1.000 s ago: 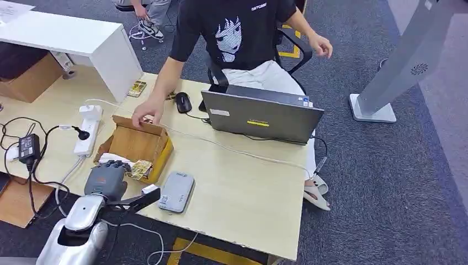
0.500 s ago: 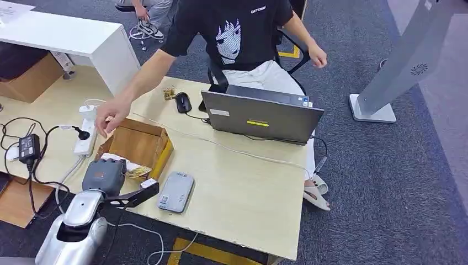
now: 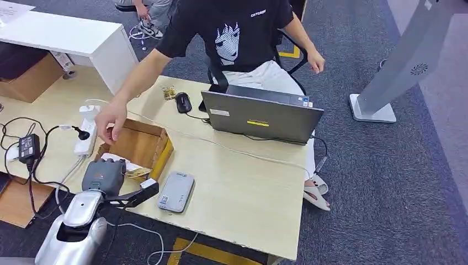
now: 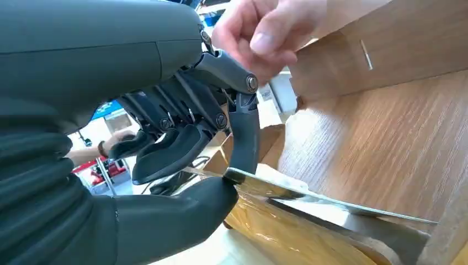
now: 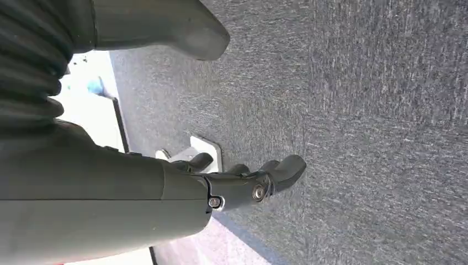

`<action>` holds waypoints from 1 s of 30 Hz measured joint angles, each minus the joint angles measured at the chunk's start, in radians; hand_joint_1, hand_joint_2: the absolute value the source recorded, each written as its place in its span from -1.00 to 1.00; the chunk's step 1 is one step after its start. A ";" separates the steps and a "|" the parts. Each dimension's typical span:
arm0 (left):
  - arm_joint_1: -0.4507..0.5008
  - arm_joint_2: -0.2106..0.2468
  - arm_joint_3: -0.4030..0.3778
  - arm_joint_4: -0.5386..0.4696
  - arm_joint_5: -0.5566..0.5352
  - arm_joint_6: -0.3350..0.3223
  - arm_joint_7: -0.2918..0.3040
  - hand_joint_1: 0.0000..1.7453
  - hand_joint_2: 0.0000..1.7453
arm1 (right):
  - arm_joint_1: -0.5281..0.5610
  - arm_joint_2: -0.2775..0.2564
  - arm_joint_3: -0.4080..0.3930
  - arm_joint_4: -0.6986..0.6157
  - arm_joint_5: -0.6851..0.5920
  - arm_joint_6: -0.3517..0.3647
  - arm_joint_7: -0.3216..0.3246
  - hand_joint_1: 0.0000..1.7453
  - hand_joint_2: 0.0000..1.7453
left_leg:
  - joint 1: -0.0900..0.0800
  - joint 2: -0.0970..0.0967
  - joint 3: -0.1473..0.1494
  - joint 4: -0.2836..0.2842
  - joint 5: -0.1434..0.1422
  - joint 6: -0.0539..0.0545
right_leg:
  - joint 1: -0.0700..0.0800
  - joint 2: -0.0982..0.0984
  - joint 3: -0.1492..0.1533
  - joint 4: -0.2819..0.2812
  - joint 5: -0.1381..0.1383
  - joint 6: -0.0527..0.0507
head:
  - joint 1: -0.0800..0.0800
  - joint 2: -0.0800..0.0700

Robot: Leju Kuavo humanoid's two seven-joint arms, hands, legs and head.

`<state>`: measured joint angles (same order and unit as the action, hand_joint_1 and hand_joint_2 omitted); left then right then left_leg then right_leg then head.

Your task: Pass the card to the sensor for recognition and then transmit it.

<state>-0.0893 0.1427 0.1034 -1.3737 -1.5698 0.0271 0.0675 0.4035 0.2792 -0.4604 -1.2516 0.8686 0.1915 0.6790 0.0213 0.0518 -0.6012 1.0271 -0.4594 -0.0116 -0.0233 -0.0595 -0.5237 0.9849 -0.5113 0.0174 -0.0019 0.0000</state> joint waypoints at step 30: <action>-0.140 0.105 -0.071 -0.120 0.000 0.035 -0.004 1.00 1.00 | 0.039 0.000 0.031 -0.052 -0.004 -0.019 0.006 -1.00 1.00 | 0.000 0.000 0.000 0.000 0.000 0.000 | 0.000 0.000 -0.002 0.000 0.000 0.000 | 0.000 0.000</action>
<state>-0.2290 0.2476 0.0324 -1.4938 -1.5702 0.0622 0.0637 0.4421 0.2792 -0.4292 -1.3035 0.8644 0.1724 0.6847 0.0214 0.0519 -0.6012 1.0271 -0.4591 -0.0116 -0.0232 -0.0595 -0.5256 0.9849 -0.5112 0.0174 -0.0019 0.0000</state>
